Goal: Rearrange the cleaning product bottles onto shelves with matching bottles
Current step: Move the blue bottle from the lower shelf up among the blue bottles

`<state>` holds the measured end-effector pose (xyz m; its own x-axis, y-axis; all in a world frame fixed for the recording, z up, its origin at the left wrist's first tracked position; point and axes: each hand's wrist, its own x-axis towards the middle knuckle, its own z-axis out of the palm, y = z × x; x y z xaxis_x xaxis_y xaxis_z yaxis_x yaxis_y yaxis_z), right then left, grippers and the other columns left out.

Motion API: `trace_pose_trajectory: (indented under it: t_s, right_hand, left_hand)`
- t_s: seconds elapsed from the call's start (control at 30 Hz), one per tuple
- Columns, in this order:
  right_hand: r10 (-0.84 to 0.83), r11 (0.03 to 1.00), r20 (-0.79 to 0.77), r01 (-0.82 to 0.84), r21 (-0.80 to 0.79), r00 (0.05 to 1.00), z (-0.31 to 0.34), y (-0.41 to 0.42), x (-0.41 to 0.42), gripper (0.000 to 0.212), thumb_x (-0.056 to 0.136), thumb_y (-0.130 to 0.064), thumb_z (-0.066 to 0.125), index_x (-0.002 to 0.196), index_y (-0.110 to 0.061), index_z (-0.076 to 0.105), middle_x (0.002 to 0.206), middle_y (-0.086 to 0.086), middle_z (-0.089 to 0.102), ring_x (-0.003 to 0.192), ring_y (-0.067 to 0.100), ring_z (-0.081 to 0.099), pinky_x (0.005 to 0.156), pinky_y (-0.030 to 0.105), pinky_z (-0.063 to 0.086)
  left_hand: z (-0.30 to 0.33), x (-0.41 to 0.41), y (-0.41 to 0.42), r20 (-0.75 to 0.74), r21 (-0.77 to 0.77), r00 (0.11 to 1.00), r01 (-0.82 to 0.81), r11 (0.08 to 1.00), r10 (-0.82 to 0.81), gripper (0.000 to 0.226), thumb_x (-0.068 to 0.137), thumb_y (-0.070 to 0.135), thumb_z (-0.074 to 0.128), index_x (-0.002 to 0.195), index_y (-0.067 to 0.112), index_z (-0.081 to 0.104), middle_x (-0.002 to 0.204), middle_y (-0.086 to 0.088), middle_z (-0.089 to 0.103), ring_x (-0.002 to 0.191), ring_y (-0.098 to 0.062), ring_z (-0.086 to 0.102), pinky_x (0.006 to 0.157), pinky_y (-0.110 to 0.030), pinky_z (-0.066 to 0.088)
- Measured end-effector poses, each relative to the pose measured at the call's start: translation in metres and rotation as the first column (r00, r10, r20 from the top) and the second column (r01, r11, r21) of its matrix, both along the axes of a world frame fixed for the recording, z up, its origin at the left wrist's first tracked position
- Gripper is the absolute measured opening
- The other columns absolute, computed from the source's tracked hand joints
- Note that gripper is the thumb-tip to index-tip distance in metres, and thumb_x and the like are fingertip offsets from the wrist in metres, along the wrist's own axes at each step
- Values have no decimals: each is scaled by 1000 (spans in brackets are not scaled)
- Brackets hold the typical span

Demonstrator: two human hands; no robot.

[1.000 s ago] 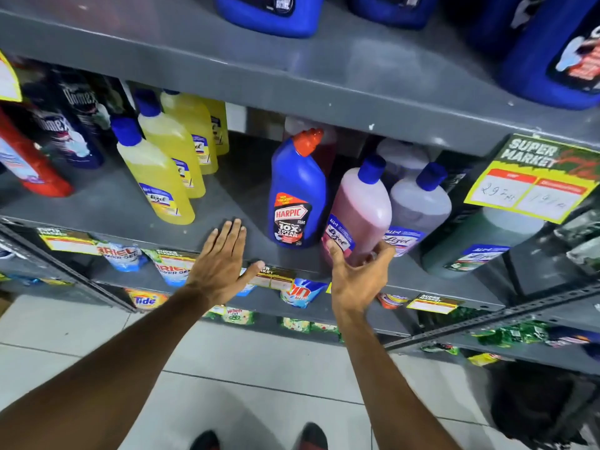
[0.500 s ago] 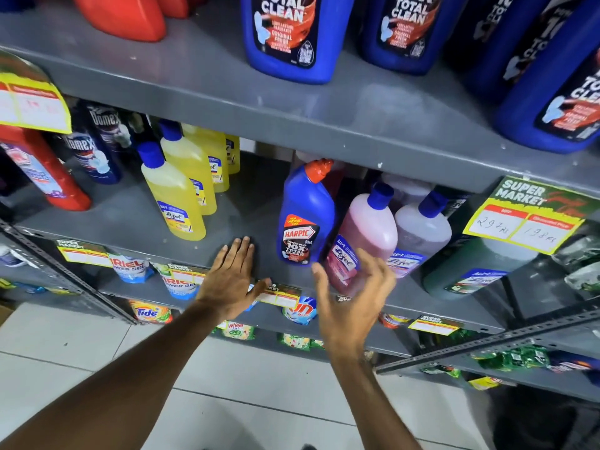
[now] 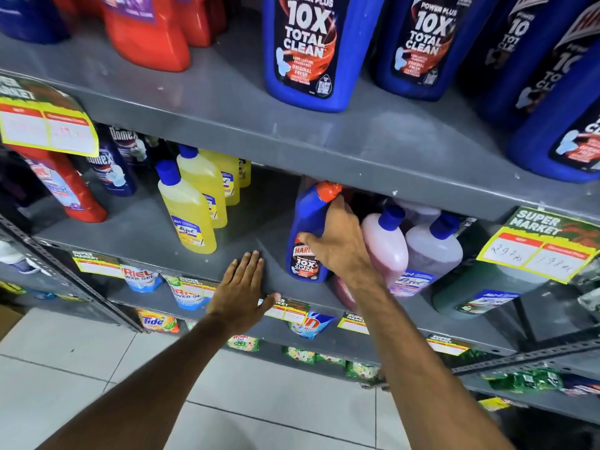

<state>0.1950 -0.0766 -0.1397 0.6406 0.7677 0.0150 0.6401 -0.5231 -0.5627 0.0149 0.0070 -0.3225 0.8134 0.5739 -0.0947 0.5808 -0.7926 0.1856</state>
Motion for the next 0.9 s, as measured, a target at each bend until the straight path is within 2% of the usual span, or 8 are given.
trace_pose_trajectory:
  t_s: [0.13,0.27,0.33,0.47,0.57,0.73,0.83,0.9]
  right_hand:
    - [-13,999,25,12,39,1000,4,-4,0,68,72,-30,94,127,-9,59,122,12,72,114,38,67,97,44,55]
    - [-20,997,61,16,69,998,4,-18,-15,62,73,-32,93,121,-8,62,117,14,73,106,39,68,87,38,51]
    - [-30,994,58,24,110,998,10,-29,-23,56,74,-31,91,117,-10,63,112,12,74,100,35,70,78,27,44]
    - [-31,987,67,20,160,997,49,-56,-44,58,72,-34,92,118,-13,64,107,6,75,94,27,69,75,12,30]
    - [-17,983,138,-9,185,990,89,-79,-61,64,68,-42,93,119,-21,62,104,-1,76,94,25,70,70,16,31]
    - [42,972,220,-91,216,975,155,-113,-76,69,65,-55,89,120,-23,61,109,1,77,103,34,69,79,35,47]
    - [55,954,240,-122,275,969,192,-129,-76,73,61,-58,92,120,-25,62,106,-1,77,101,32,68,73,32,41]
    - [71,937,256,-153,314,964,218,-137,-73,74,59,-58,94,119,-25,65,105,-3,76,99,28,68,73,29,40]
  left_hand:
    - [10,-2,2,-9,-17,1000,28,999,-28,124,75,82,-26,162,-1,7,172,-21,1,160,-33,4,131,-44,3]
    - [34,-13,2,40,22,999,13,1000,-14,108,90,79,-1,161,-2,7,171,-20,-1,161,-33,3,131,-41,3]
    - [56,-21,2,76,78,996,35,996,-41,101,97,75,11,161,-3,13,171,-22,3,160,-33,6,131,-42,4]
    - [113,-48,-13,88,164,996,19,986,-34,101,97,75,16,160,-4,17,170,-23,8,160,-34,12,130,-43,8]
    - [155,-70,-31,125,190,992,10,982,-35,101,97,78,14,162,1,14,172,-19,6,160,-30,9,130,-42,8]
    - [223,-95,-56,221,299,970,34,954,-104,96,100,76,16,162,2,17,171,-15,15,160,-25,16,130,-39,12]
    - [258,-98,-55,248,364,960,35,931,-133,95,101,74,17,162,1,18,170,-16,20,158,-26,21,128,-33,4]
    - [279,-99,-50,263,409,954,22,912,-141,94,101,71,20,160,-2,23,167,-19,28,156,-29,29,130,-36,13]
